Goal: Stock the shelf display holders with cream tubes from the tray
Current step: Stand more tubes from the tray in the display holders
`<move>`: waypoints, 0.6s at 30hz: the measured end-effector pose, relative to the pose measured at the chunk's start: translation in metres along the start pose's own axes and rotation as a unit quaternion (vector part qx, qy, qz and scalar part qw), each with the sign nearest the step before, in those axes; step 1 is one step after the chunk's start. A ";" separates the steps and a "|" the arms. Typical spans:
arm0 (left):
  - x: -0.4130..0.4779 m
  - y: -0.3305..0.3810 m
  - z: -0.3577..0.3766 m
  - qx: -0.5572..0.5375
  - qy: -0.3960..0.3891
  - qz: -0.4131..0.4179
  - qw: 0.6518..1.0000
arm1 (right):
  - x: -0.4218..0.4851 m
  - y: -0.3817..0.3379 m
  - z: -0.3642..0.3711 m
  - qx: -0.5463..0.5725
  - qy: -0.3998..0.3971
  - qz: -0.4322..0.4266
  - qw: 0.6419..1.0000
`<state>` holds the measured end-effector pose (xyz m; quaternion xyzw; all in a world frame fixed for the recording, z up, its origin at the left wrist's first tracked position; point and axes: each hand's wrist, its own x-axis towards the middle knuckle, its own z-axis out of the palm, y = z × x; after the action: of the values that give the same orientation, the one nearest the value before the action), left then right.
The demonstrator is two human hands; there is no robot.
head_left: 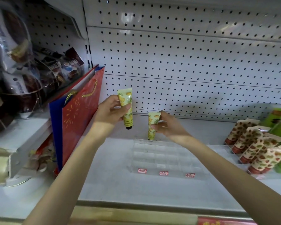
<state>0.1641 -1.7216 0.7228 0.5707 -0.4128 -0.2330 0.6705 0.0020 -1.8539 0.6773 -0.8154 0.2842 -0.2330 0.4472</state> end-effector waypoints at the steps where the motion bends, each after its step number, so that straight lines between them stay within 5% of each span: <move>1: 0.000 0.000 0.000 -0.002 0.002 -0.001 1.000 | 0.000 0.000 0.000 -0.005 -0.001 0.000 1.000; 13: -0.013 0.004 -0.002 0.008 0.009 0.015 1.000 | -0.005 -0.004 -0.001 -0.049 0.010 0.009 0.999; 18: -0.021 0.007 -0.003 0.008 0.005 0.012 1.000 | -0.006 -0.010 -0.010 0.016 0.018 -0.004 1.000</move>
<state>0.1536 -1.7015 0.7237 0.5718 -0.4181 -0.2184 0.6712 -0.0064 -1.8513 0.6902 -0.8051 0.2850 -0.2542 0.4538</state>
